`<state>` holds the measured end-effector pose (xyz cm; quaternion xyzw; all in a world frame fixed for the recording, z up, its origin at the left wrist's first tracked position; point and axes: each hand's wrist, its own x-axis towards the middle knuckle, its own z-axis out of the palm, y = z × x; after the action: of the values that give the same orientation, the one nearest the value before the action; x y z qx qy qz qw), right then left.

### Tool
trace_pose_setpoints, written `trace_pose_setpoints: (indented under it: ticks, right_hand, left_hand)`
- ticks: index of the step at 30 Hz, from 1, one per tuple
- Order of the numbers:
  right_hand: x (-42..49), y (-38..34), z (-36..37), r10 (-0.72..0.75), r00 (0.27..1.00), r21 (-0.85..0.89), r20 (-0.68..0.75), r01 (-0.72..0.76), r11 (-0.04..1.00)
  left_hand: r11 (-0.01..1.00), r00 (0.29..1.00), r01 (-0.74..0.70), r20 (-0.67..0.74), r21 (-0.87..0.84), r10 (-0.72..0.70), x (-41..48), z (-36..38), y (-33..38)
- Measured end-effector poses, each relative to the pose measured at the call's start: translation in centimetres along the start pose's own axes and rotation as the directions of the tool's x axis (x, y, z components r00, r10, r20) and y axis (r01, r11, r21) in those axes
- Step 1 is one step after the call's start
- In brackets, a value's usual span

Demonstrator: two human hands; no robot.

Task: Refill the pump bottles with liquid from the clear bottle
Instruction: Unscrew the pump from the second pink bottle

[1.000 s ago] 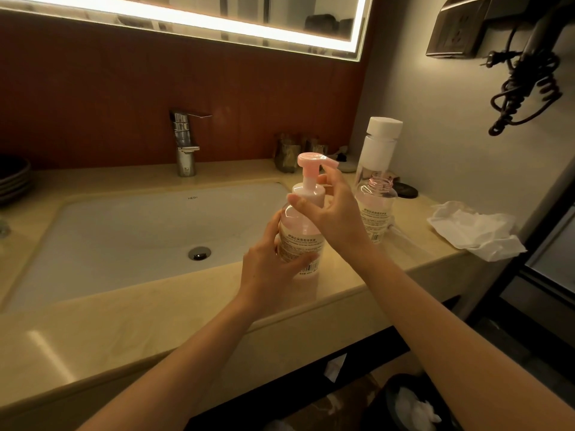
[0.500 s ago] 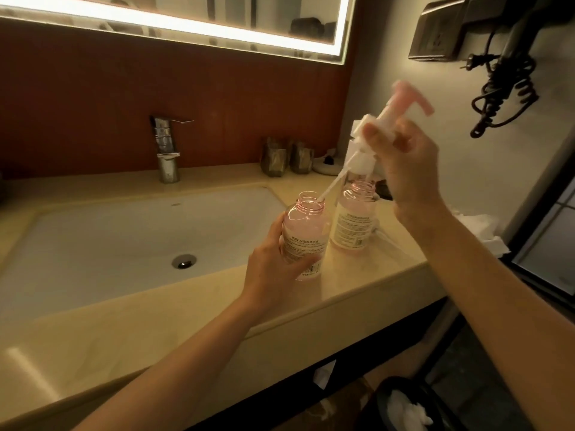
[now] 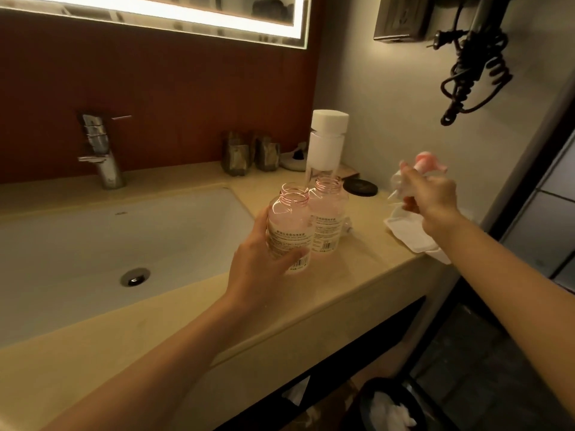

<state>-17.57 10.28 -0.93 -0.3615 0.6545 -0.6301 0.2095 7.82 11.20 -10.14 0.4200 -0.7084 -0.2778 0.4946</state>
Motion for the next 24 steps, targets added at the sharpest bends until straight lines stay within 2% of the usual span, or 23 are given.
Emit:
trace_pose_setpoints:
  ticks: [4, 8, 15, 20, 24]
  right_hand:
    - [3.0, 3.5, 1.0, 0.087, 0.989, -0.36, 0.121, -0.038, 0.932]
    - [4.9, 5.4, 2.9, 0.12, 0.977, -0.555, 0.174, -0.003, 0.832]
    - [7.3, 5.8, 5.2, 0.034, 0.982, -0.712, 0.186, 0.111, 0.693]
    - [7.8, 6.0, 4.8, 0.022, 0.982, -0.714, 0.188, 0.121, 0.69]
    - [6.2, 4.6, 3.7, -0.206, 0.971, -0.637, 0.125, 0.238, 0.733]
  left_hand:
    - [1.0, 1.0, 0.01, 0.02, -0.002, -0.01, 1.4, 1.3, -0.3]
    - [1.0, 0.999, 0.024, 0.031, -0.013, -0.024, 2.9, 2.8, -0.4]
    - [0.997, 0.997, 0.062, 0.046, -0.035, -0.06, 5.0, 4.2, -0.5]
    - [0.988, 0.99, 0.136, 0.032, -0.07, -0.134, 5.1, 4.3, -0.9]
    - [0.993, 0.993, 0.115, -0.022, -0.041, -0.116, 4.7, 3.4, -0.4]
